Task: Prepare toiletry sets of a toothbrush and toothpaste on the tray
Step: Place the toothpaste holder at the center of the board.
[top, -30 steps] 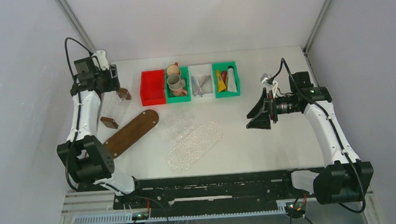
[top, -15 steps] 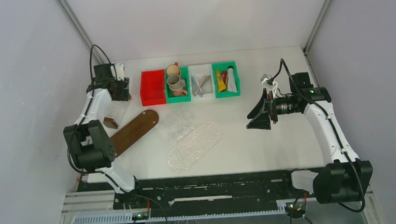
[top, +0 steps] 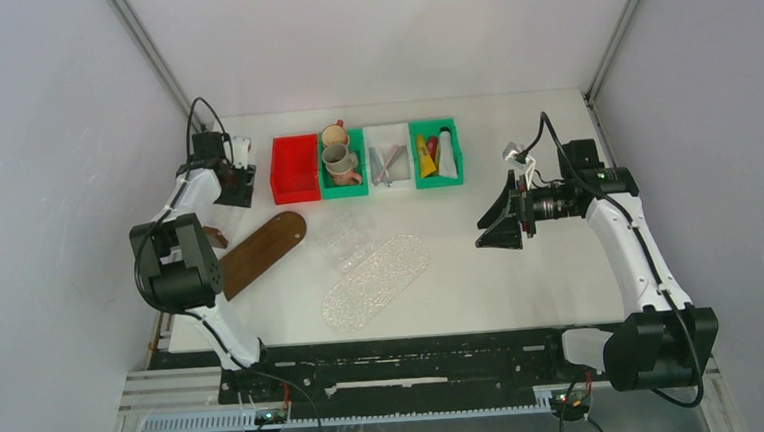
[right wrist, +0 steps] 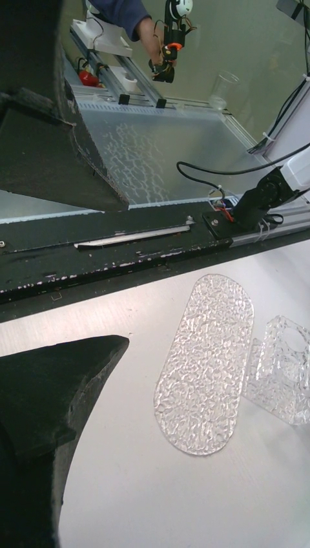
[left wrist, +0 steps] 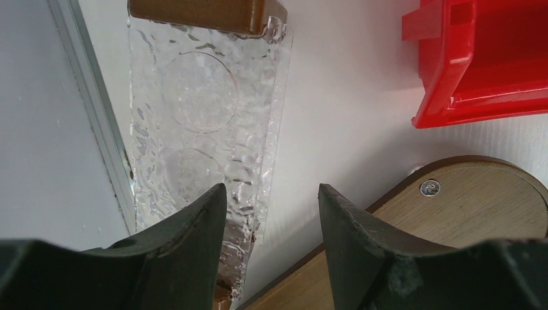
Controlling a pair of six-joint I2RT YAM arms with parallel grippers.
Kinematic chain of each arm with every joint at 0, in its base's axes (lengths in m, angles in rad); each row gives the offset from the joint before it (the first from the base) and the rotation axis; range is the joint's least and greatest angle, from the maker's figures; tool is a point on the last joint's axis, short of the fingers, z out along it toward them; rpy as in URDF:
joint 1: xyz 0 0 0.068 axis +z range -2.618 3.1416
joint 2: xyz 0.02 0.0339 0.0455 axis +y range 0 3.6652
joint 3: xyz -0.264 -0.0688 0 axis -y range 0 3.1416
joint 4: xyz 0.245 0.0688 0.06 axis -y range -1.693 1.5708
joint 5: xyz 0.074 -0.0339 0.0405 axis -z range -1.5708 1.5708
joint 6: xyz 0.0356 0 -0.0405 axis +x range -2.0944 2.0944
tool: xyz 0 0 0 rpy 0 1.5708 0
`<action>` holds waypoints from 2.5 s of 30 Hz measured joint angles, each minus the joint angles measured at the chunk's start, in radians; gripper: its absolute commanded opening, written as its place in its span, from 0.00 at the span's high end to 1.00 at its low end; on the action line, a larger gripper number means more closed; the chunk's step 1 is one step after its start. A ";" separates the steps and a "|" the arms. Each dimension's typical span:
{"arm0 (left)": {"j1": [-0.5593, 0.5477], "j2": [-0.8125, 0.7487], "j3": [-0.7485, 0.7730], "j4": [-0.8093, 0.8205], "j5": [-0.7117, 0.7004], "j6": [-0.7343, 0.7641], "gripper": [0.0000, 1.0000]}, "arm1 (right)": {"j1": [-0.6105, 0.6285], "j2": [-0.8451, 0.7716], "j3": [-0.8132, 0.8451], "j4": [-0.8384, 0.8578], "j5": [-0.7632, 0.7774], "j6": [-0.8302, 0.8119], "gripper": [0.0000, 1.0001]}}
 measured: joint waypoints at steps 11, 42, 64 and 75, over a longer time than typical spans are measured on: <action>0.003 0.020 0.006 0.005 -0.018 0.017 0.41 | 0.000 0.014 0.000 0.000 0.008 0.000 0.22; 0.023 -0.066 -0.127 0.060 0.071 0.163 0.83 | 0.006 0.030 0.000 0.000 0.019 0.000 0.22; 0.029 -0.311 -0.483 0.260 0.065 0.463 0.84 | 0.045 0.005 0.000 0.001 0.015 0.000 0.22; 0.038 -0.357 -0.527 0.272 0.063 0.522 0.58 | 0.057 -0.008 0.000 0.001 0.015 0.000 0.22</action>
